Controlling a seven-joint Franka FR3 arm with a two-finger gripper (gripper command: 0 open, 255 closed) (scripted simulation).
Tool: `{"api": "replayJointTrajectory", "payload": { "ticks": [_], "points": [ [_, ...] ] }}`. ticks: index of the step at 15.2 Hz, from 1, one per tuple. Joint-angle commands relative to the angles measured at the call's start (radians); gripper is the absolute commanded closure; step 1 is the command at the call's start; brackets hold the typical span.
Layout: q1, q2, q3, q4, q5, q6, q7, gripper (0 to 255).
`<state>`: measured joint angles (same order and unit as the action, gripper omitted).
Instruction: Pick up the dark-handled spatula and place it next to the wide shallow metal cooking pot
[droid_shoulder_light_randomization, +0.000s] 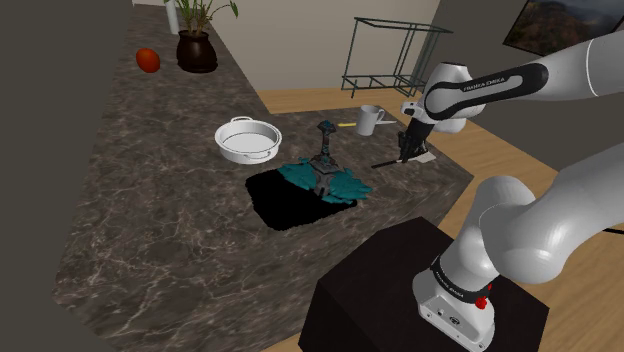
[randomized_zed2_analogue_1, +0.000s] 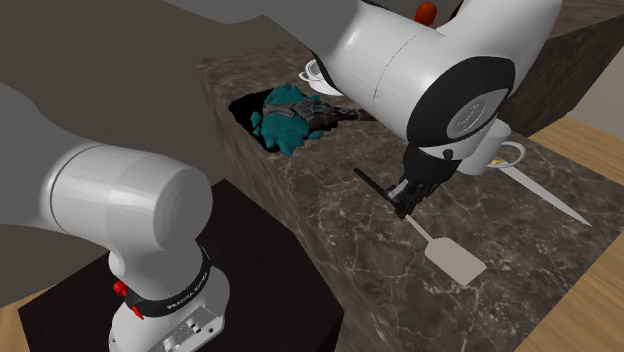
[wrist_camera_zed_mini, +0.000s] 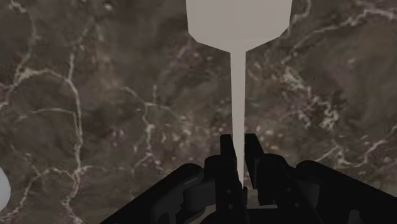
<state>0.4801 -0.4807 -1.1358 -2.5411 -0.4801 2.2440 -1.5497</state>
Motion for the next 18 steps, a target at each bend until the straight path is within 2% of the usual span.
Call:
{"api": "replayJointTrajectory", "payload": {
  "ticks": [1,4,10,18],
  "points": [
    [0.000,0.000,0.000,0.000,0.000,0.000,0.000,255],
    [0.000,0.000,0.000,0.000,0.000,0.000,0.000,255],
    [-0.044,-0.058,0.078,0.037,-0.001,-0.100,0.015,255],
    [-0.077,-0.116,0.161,0.099,0.012,-0.224,0.026,255]
  ]
}}
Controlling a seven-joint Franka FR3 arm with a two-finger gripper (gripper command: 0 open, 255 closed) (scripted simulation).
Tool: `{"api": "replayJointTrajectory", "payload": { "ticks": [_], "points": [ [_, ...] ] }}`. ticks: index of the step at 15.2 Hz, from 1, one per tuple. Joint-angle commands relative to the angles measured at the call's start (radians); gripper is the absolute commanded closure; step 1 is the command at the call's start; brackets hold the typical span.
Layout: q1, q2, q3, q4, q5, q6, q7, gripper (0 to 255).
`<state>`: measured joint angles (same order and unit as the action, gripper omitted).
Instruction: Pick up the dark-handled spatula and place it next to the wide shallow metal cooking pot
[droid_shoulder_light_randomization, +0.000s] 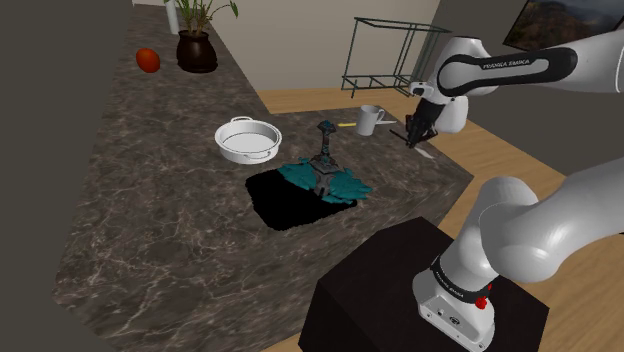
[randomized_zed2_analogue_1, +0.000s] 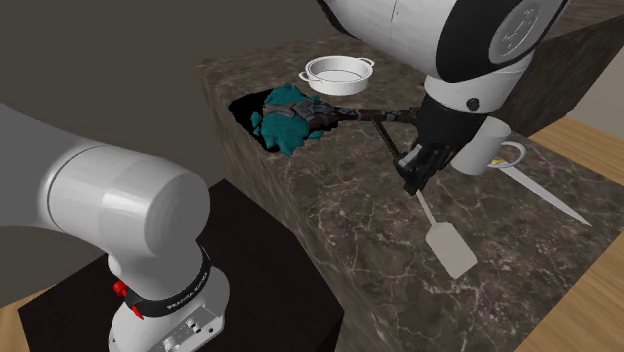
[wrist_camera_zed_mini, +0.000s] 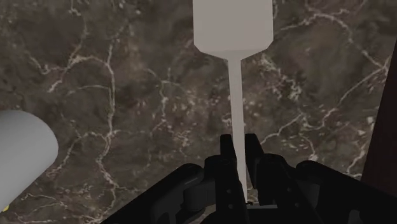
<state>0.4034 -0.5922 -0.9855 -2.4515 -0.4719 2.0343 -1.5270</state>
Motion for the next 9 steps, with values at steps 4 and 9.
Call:
{"api": "replayJointTrajectory", "payload": {
  "ticks": [4,9],
  "points": [
    [-0.009,-0.025,0.045,0.044,0.014,-0.073,0.006,255],
    [-0.015,-0.042,0.078,0.086,0.027,-0.134,0.007,255]
  ]
}}
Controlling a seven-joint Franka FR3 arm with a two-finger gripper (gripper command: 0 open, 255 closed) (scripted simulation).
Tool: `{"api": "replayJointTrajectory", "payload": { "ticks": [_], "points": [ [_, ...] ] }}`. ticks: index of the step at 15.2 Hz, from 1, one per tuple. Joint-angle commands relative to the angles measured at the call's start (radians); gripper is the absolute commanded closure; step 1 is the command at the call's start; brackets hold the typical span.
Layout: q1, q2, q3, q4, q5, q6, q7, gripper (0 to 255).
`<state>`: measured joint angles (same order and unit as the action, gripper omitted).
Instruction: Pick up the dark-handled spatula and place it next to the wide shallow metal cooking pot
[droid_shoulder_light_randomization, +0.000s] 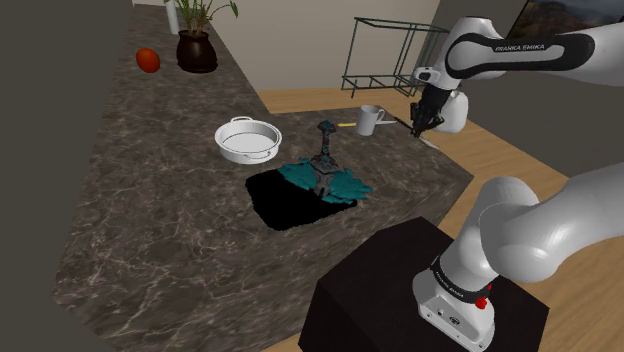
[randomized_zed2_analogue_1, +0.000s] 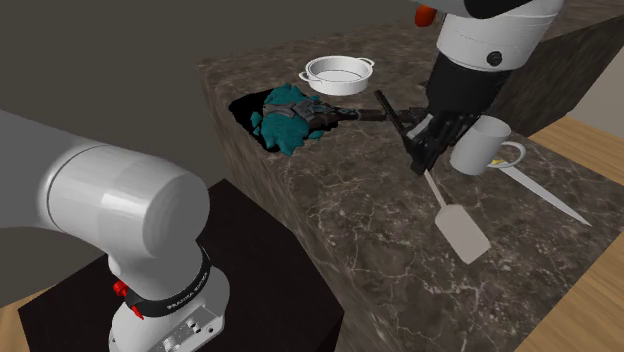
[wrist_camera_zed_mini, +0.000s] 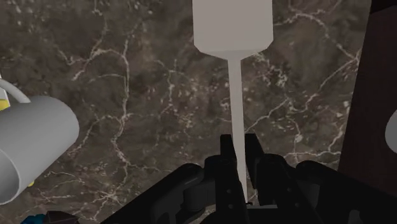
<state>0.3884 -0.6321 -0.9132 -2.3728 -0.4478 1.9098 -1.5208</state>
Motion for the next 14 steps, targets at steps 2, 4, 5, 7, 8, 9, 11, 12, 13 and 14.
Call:
{"api": "replayJointTrajectory", "payload": {
  "ticks": [2,4,5,7,8,9,11,12,13,14],
  "points": [
    [0.012,-0.003,0.045,-0.015,0.019,-0.001,0.050,255],
    [0.029,0.001,0.082,-0.034,0.037,0.009,0.097,255],
    [0.039,0.004,0.099,-0.041,0.046,0.015,0.121,255],
    [0.060,0.014,0.132,-0.052,0.067,0.027,0.167,255],
    [0.072,0.020,0.148,-0.057,0.078,0.033,0.189,255],
    [0.085,0.028,0.163,-0.059,0.090,0.040,0.211,255],
    [0.112,0.047,0.193,-0.062,0.114,0.054,0.254,255],
    [0.127,0.058,0.206,-0.061,0.126,0.061,0.274,255],
    [0.141,0.070,0.220,-0.059,0.139,0.068,0.295,255],
    [0.156,0.083,0.232,-0.056,0.152,0.075,0.314,255]
  ]
}}
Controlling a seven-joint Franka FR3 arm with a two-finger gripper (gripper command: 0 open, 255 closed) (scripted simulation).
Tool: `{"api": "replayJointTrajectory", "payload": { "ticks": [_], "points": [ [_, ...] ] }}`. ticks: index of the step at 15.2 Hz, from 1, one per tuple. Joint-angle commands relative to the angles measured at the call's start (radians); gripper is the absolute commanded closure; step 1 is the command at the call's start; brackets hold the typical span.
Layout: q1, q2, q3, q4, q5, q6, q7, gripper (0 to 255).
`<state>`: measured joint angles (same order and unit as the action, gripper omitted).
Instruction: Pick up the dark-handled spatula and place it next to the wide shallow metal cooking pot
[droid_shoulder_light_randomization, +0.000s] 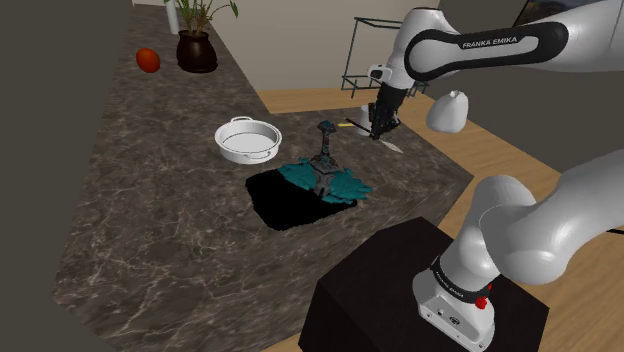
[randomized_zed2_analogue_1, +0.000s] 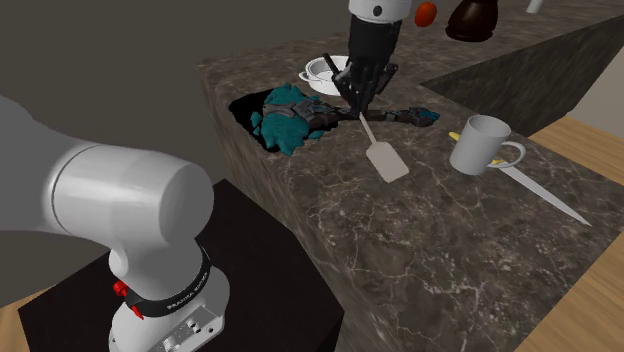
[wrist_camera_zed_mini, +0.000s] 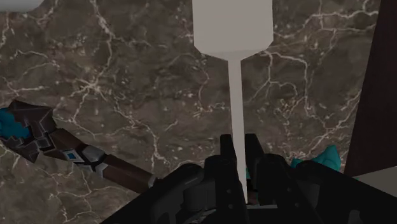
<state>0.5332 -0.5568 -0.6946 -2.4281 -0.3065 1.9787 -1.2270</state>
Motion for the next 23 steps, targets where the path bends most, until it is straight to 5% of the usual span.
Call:
{"api": "replayJointTrajectory", "payload": {
  "ticks": [1,12,23],
  "points": [
    [0.027,0.022,0.026,0.003,0.024,0.013,0.039,255],
    [0.197,0.239,0.133,0.127,0.183,0.079,0.207,255],
    [0.319,0.535,0.207,0.394,0.354,0.077,0.306,255]
  ]
}}
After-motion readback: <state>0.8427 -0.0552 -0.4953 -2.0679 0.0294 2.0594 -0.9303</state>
